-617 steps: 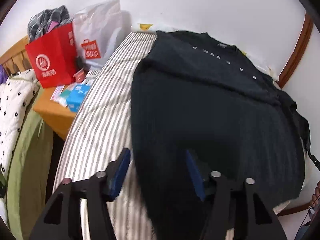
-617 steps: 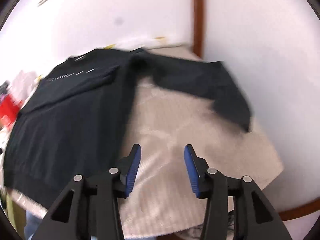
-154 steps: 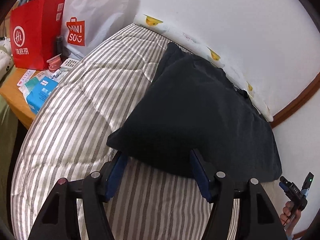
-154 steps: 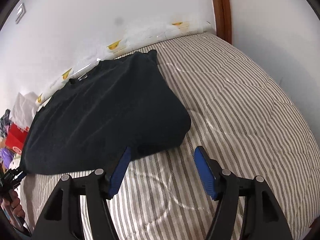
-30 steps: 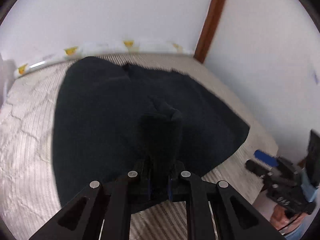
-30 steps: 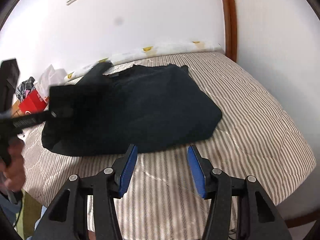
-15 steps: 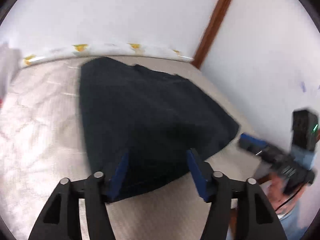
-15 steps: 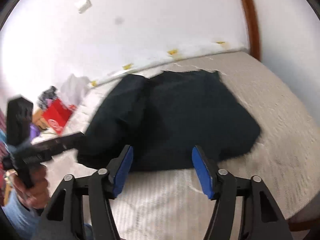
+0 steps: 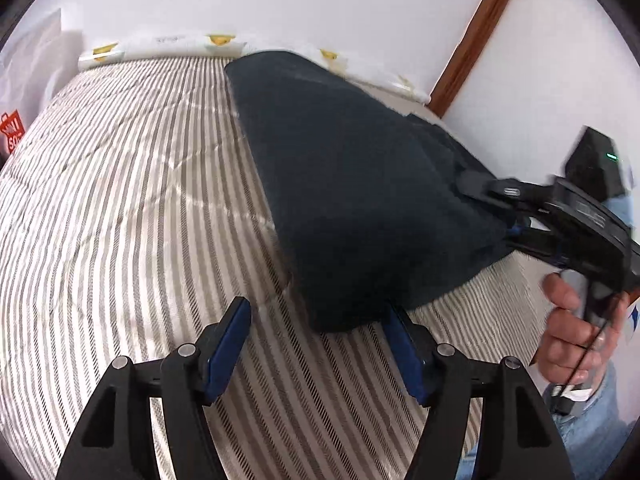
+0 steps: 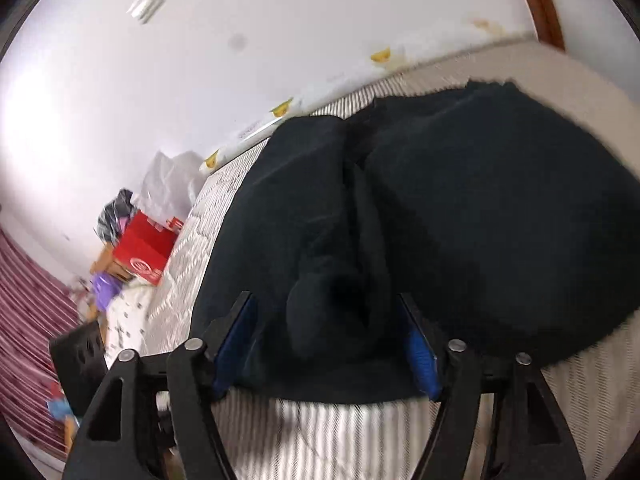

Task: Fold small clothes

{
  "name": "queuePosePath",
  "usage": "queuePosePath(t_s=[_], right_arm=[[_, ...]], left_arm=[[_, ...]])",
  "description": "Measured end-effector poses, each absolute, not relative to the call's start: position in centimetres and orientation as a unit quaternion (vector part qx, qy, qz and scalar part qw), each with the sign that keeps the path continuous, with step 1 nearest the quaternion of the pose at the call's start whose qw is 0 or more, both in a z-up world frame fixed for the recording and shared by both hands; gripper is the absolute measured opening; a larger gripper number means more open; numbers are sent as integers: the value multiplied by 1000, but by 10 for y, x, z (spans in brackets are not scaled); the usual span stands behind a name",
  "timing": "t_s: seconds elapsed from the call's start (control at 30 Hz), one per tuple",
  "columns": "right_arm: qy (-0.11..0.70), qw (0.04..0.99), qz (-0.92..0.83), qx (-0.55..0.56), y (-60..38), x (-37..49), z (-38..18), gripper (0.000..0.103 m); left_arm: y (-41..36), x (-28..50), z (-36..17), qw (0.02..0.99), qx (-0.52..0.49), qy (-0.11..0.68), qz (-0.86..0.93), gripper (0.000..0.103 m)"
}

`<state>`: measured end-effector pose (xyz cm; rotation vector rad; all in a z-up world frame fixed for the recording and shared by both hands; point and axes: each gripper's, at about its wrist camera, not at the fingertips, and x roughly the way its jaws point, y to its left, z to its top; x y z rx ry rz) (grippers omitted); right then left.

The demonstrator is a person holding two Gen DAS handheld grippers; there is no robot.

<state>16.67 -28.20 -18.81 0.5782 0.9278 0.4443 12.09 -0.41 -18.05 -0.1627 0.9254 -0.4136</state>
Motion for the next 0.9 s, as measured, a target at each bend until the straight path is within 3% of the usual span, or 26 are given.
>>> queuePosePath(t_s=[0.03,0.1,0.17,0.27,0.63,0.9], right_arm=[[438,828,211,280,-278,171,-189,53],[437,822,212,296,-272,183,-194,49],[436,823,211,298,-264,193,-195,28],[408,848,209,268,-266,193,-178,15],[328,922,109,174,-353,180,-130,13],[351,918,41,180,-430,171,-170,13]], left_arm=[[-6,123,-181,870,-79,442,-202,65],[-12,128,-179,872,-78,438,-204,65],[-17,131,-179,873,-77,436,-205,65],[-24,135,-179,875,-78,433,-205,65],[-72,149,-175,869,-50,444,-213,65],[-114,151,-171,866,-25,438,-240,65]])
